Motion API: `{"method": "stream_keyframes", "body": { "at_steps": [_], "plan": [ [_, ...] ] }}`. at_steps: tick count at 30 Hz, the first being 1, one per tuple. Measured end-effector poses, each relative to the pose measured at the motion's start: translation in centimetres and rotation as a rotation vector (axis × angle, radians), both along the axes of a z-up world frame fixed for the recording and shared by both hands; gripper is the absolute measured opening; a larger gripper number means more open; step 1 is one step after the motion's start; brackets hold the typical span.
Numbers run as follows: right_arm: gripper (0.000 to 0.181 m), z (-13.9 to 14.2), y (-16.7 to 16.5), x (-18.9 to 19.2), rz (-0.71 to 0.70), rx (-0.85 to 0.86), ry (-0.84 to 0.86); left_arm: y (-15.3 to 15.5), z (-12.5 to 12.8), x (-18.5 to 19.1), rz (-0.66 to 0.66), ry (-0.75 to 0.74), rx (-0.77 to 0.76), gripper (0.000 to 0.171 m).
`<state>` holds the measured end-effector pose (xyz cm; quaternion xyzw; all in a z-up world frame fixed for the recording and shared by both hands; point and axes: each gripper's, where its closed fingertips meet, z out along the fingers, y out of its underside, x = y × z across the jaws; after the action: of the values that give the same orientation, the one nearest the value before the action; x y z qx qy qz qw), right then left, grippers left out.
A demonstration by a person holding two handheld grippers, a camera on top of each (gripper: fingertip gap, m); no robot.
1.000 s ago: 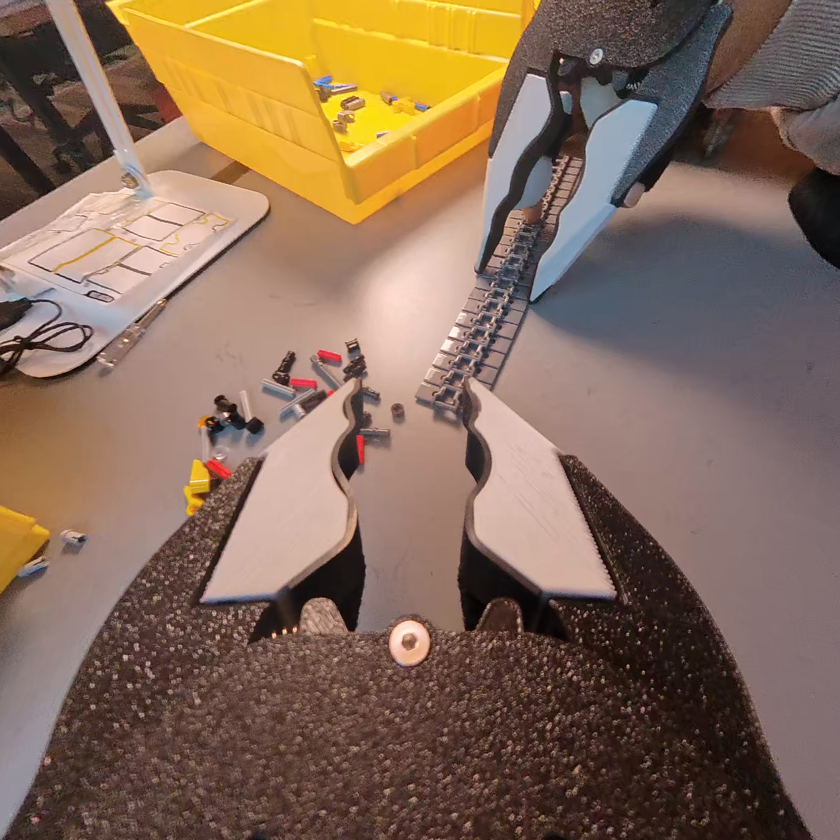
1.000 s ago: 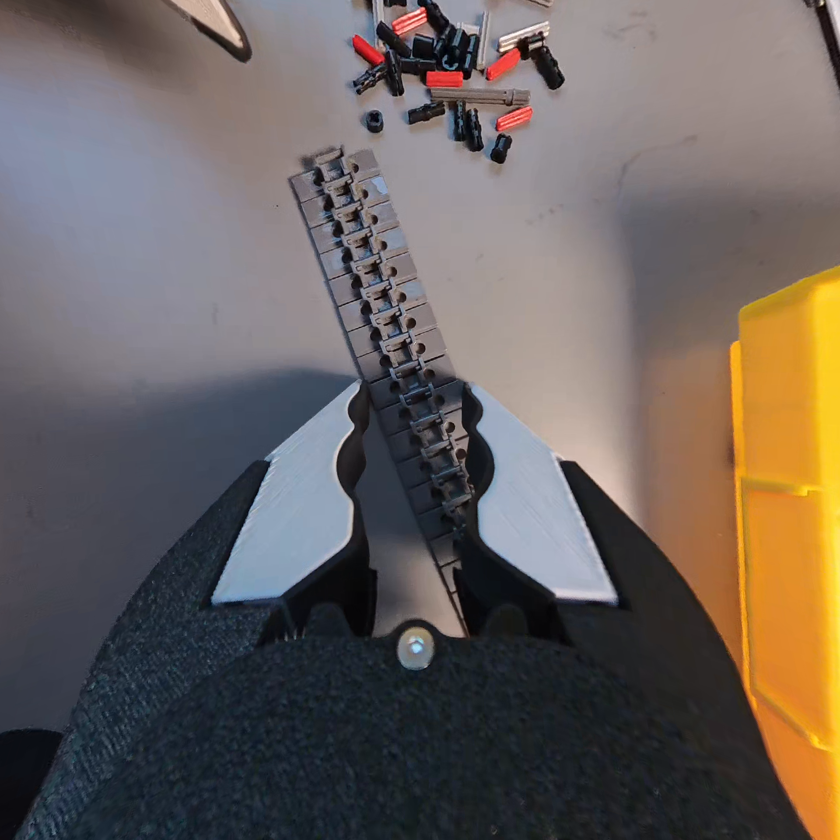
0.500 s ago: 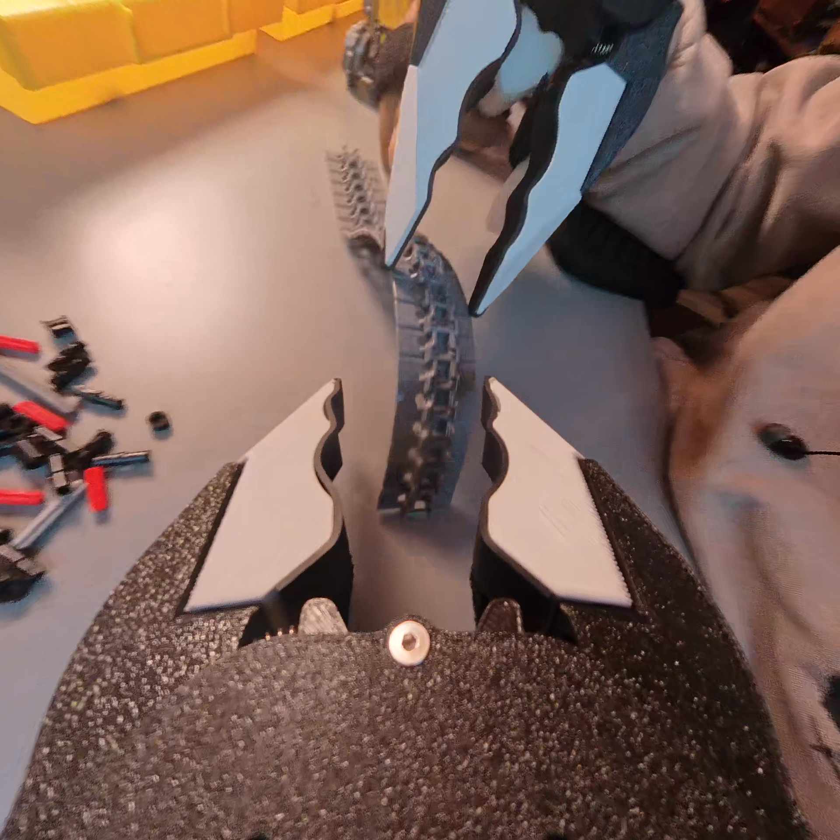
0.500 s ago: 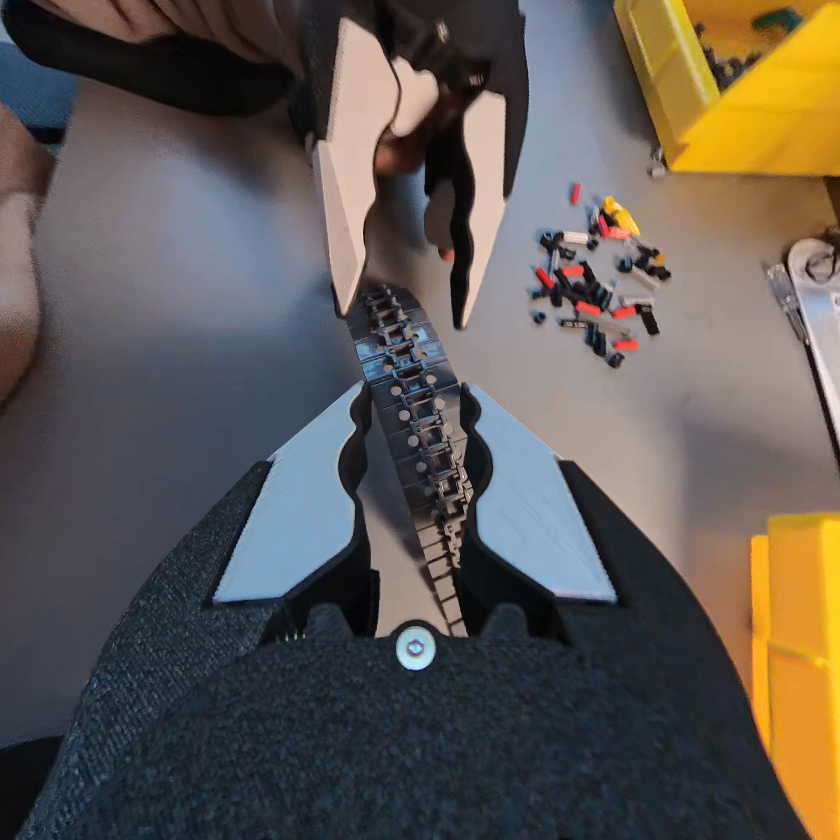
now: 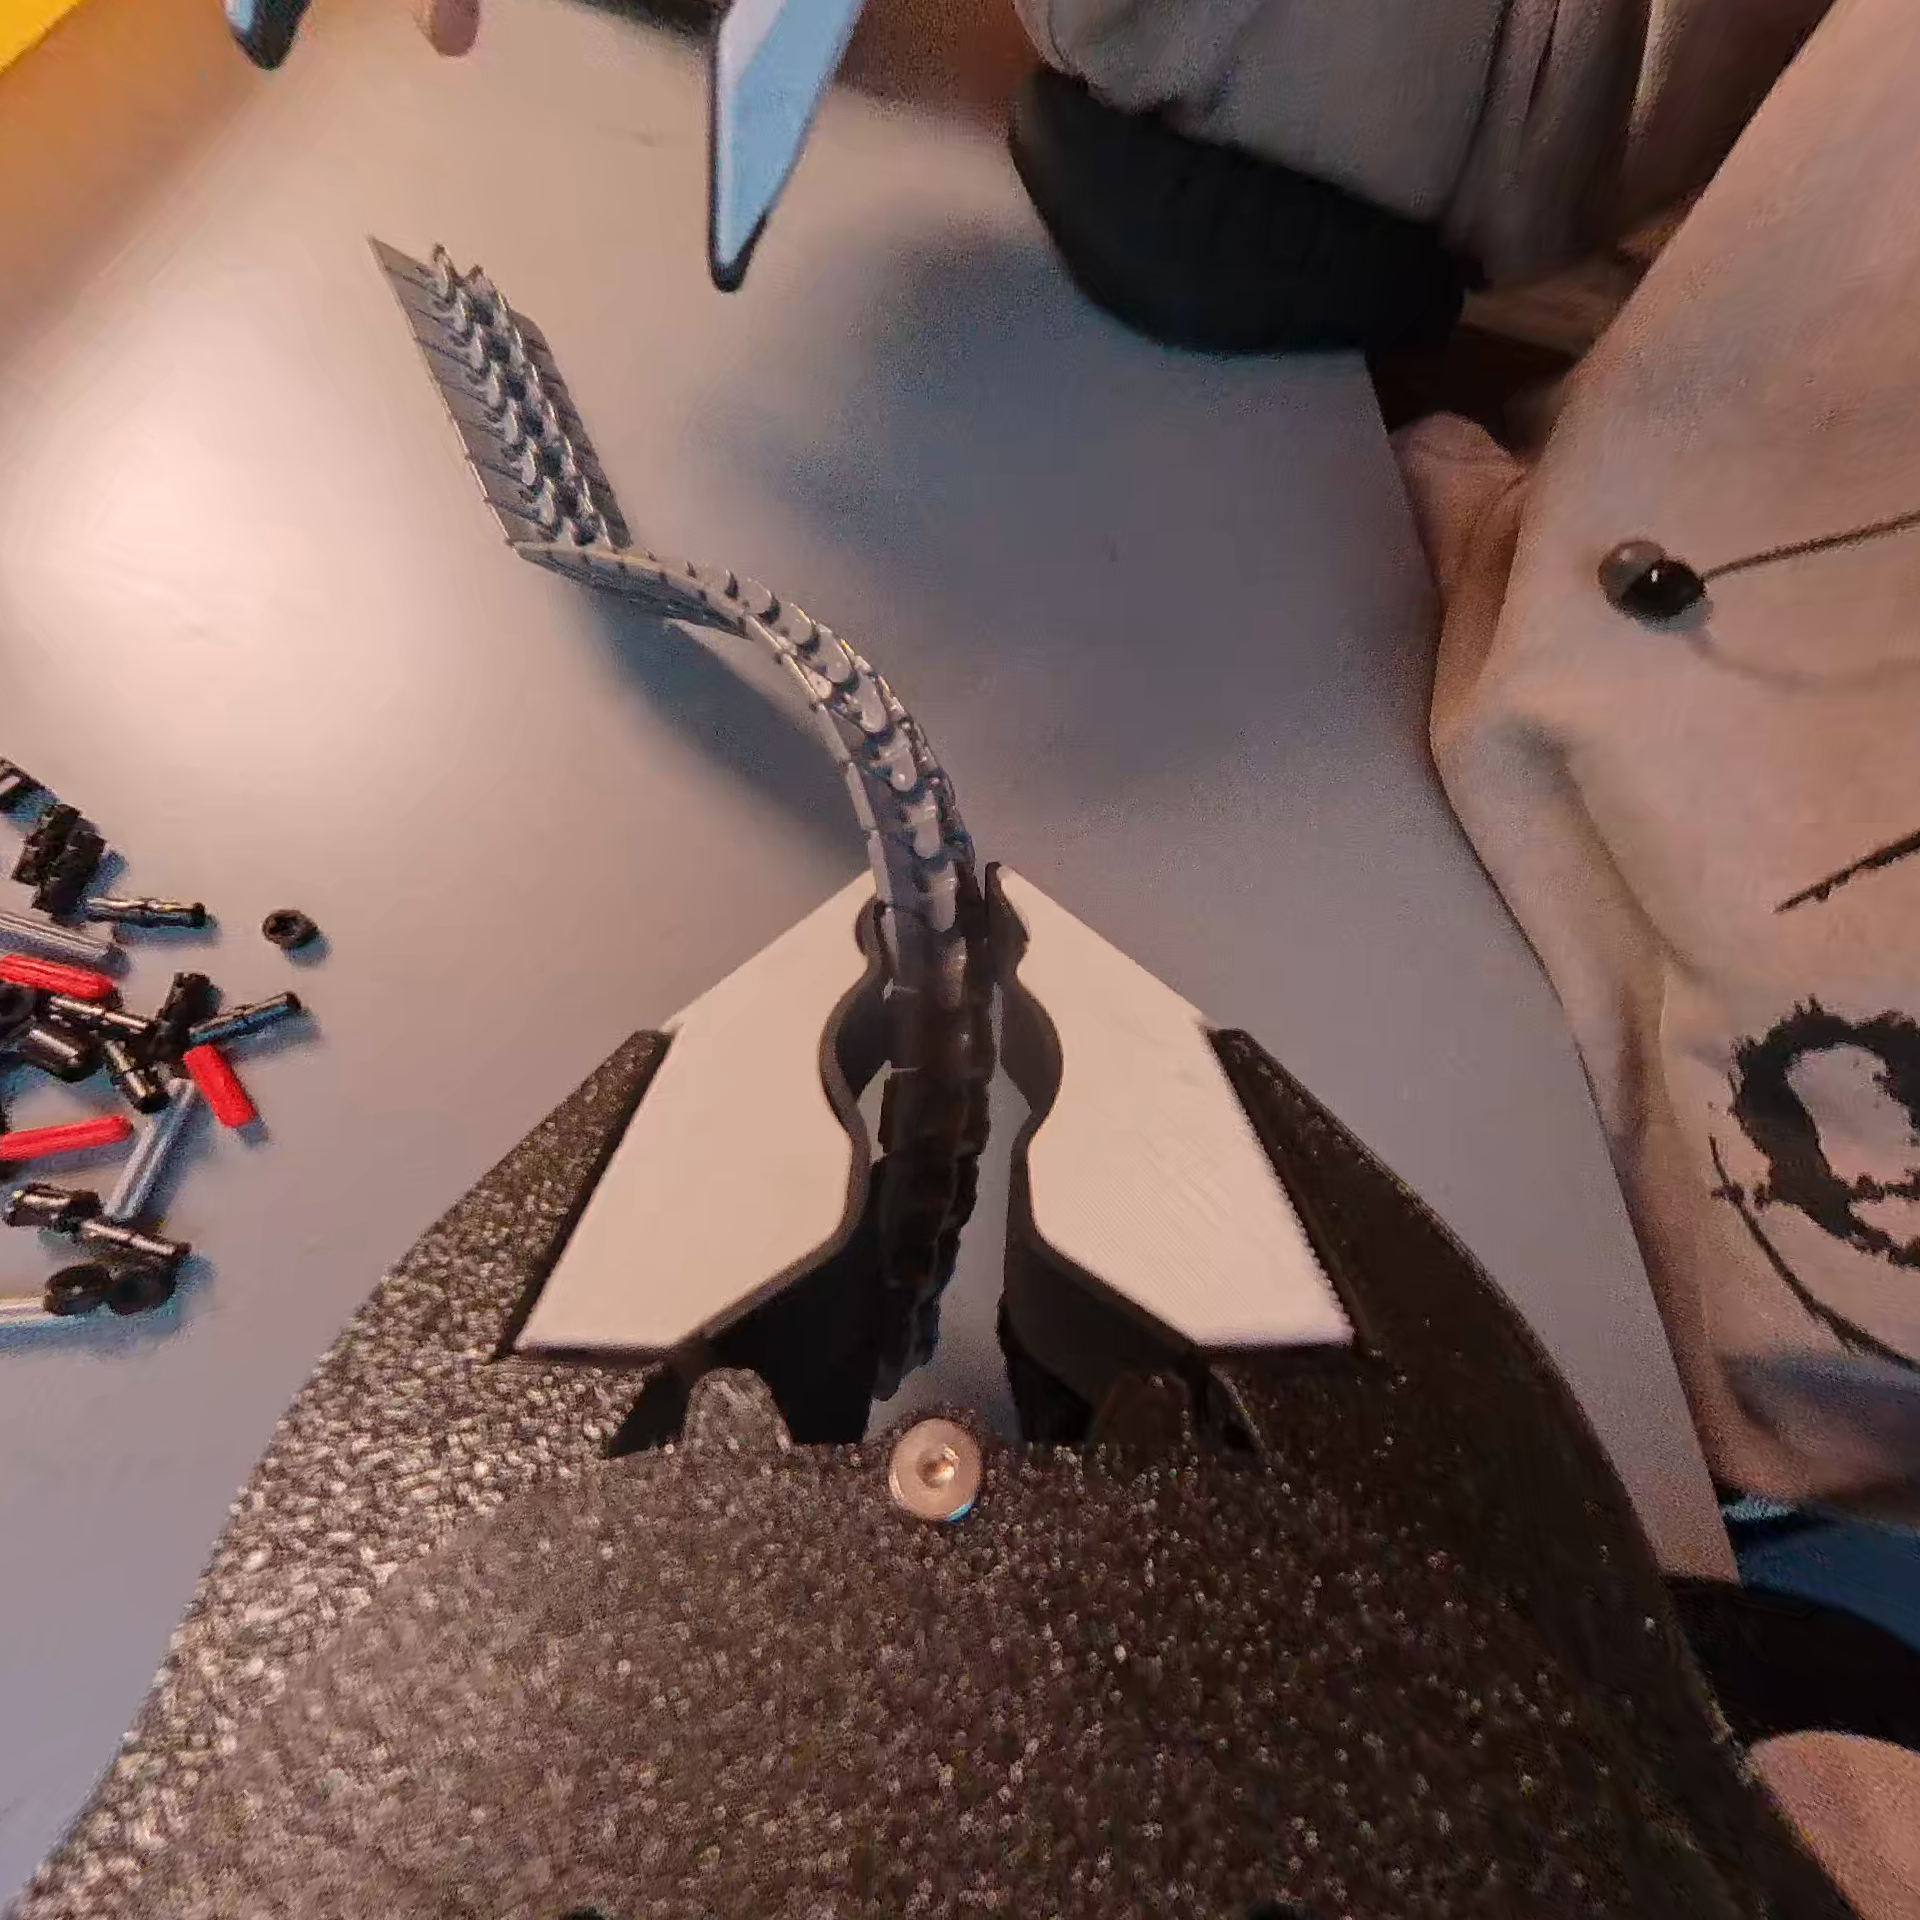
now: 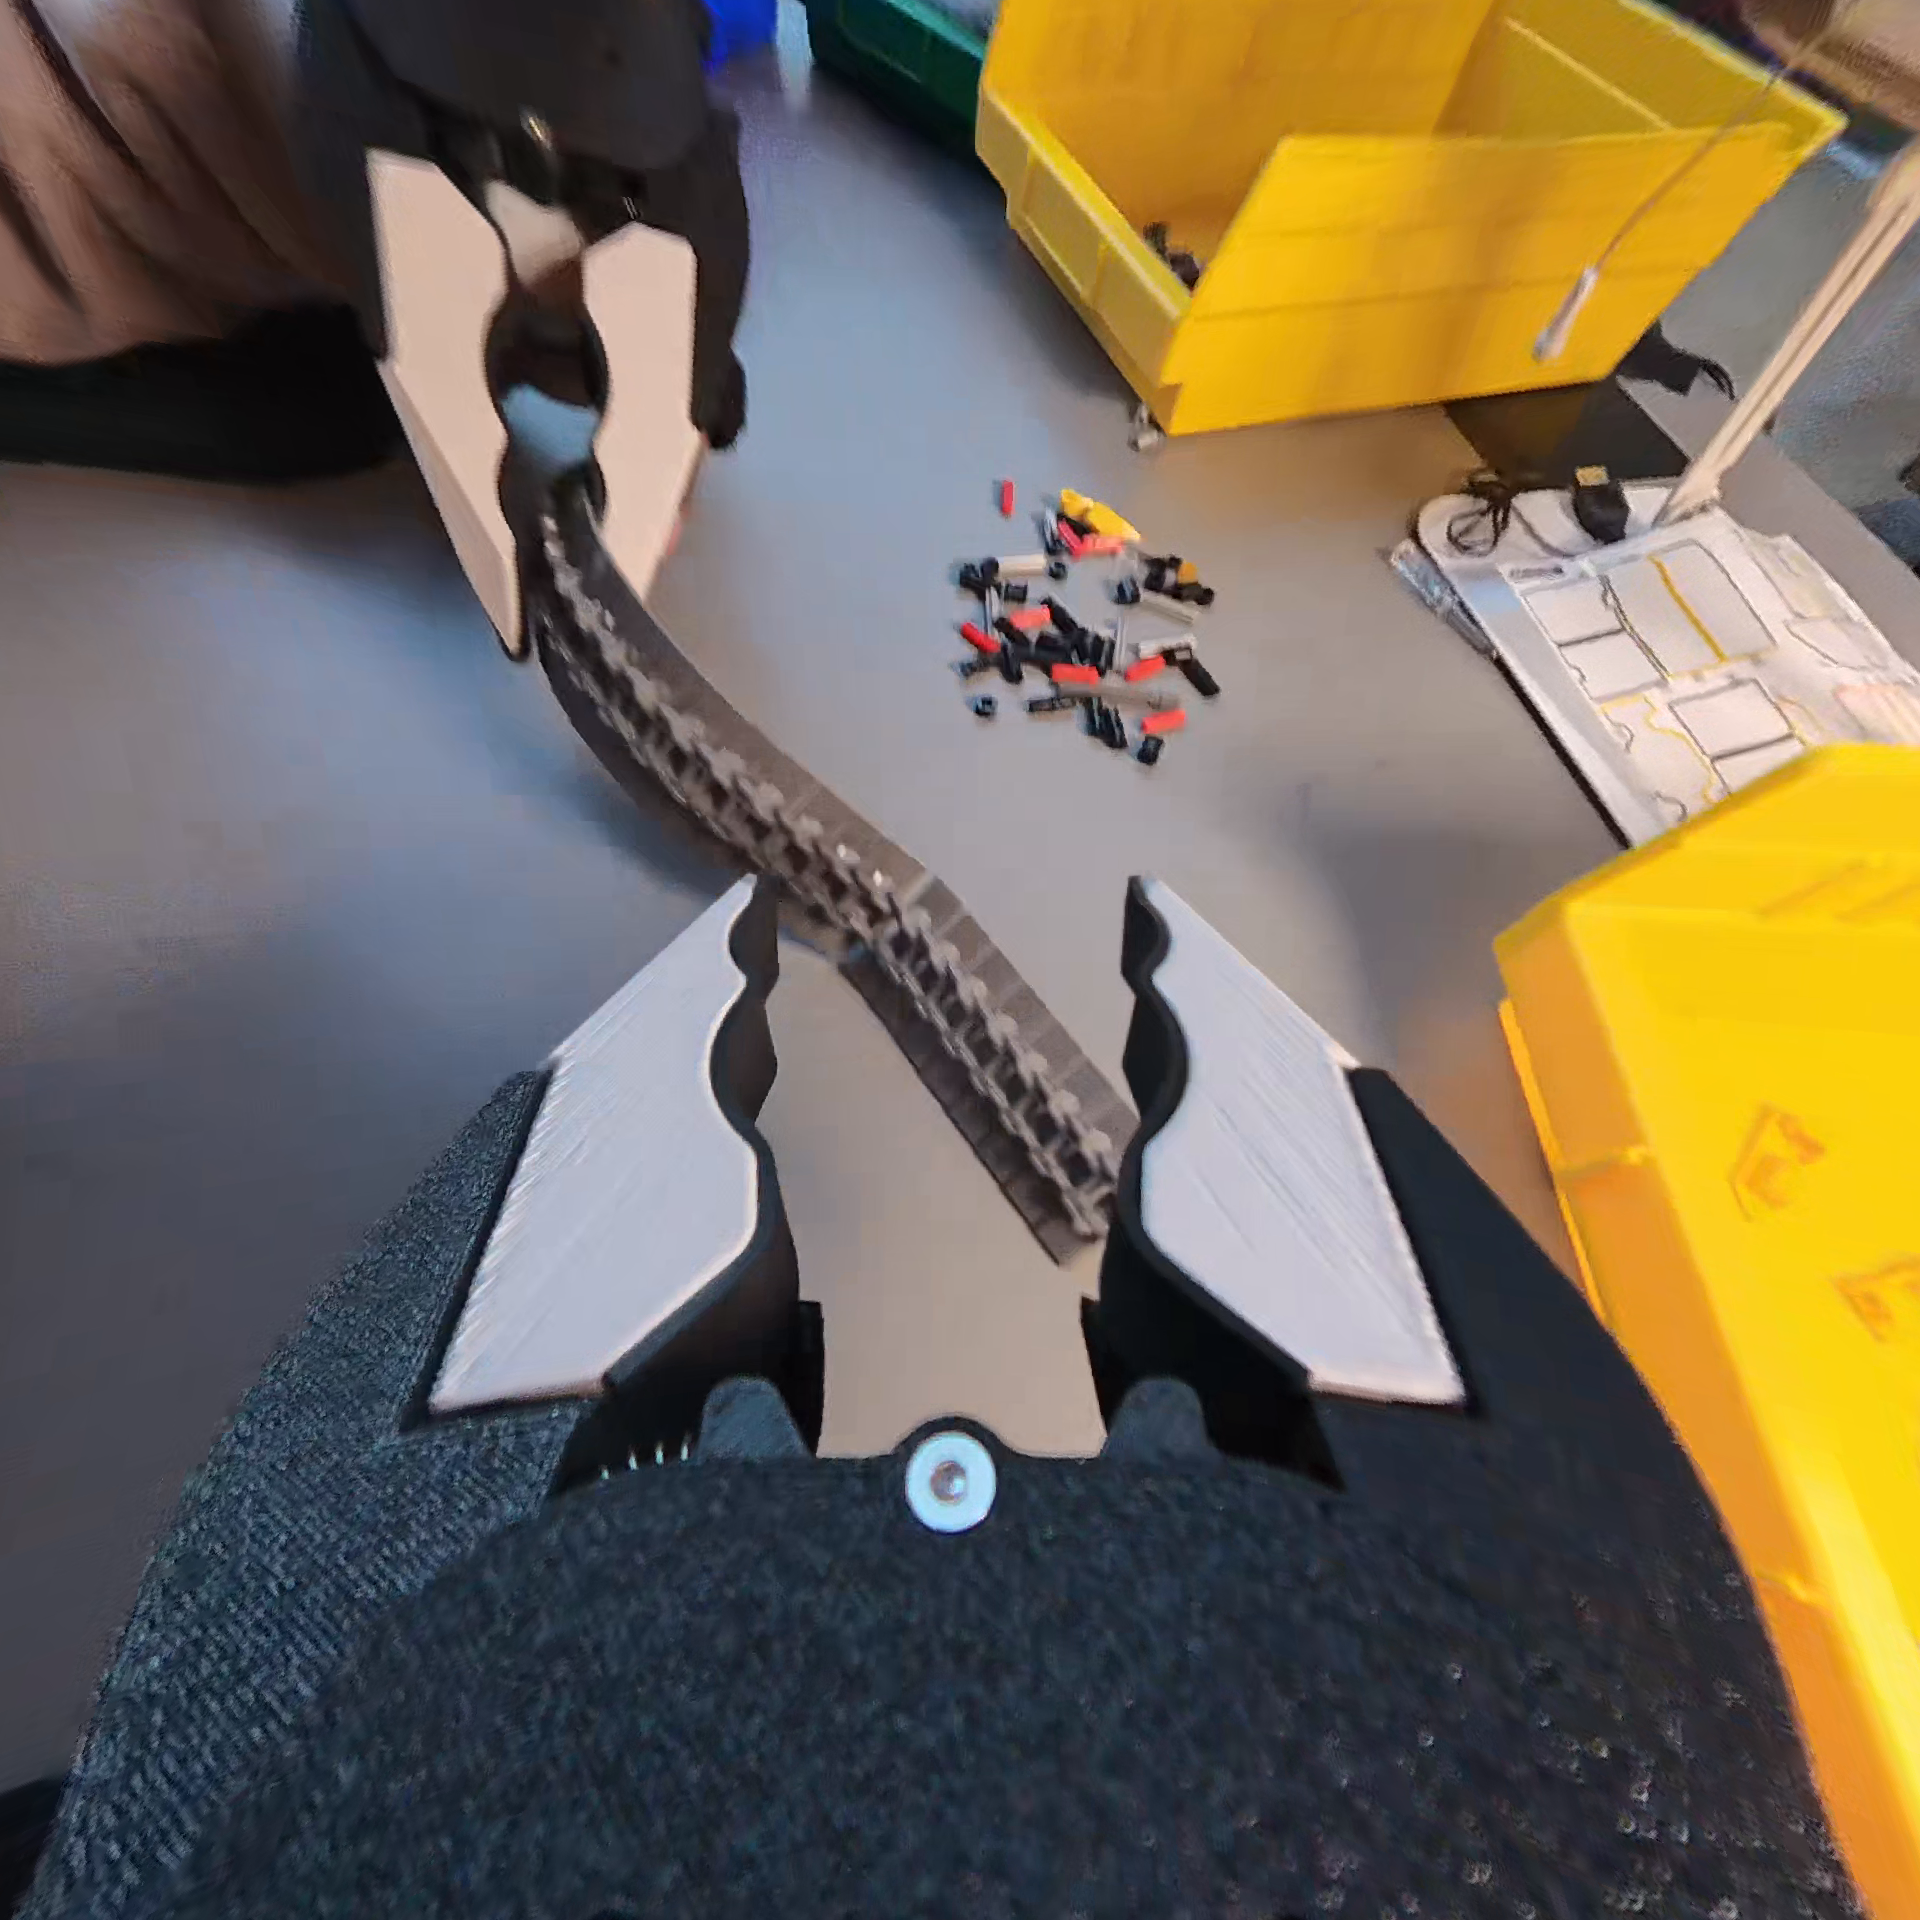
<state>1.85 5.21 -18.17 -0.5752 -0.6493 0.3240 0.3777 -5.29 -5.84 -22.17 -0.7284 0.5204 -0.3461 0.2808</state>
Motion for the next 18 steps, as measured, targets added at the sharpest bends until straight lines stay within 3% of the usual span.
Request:
{"method": "stream_keyframes", "body": {
  "at_steps": [5, 6, 8, 10, 14, 18],
  "plan": [
    [0.070, -4.4, 0.4, 1.2, 0.009, -0.054, -0.171, -2.0, -0.8, -2.1, -0.087, 0.099, 0.011, 0.012],
    [0.066, -5.4, 0.4, 1.4, 0.011, -0.061, -0.212, -2.2, -0.8, -2.5, -0.087, 0.105, 0.005, 0.011],
    [0.039, -7.0, 0.4, 1.8, 0.018, -0.065, -0.273, -2.3, -1.0, -3.2, -0.078, 0.117, -0.012, 0.011],
    [0.013, -6.2, 0.2, 1.3, 0.037, -0.067, -0.218, -1.8, -1.5, -4.1, -0.034, 0.141, -0.033, 0.010],
    [0.006, -5.2, -1.1, 1.3, 0.086, -0.134, -0.180, -0.2, -2.9, -6.4, 0.092, 0.196, -0.099, 0.014],
    [0.006, -4.8, -3.5, 1.5, 0.186, -0.200, -0.180, 0.5, -0.3, -6.4, 0.137, 0.042, -0.109, 0.031]
  ]
}}
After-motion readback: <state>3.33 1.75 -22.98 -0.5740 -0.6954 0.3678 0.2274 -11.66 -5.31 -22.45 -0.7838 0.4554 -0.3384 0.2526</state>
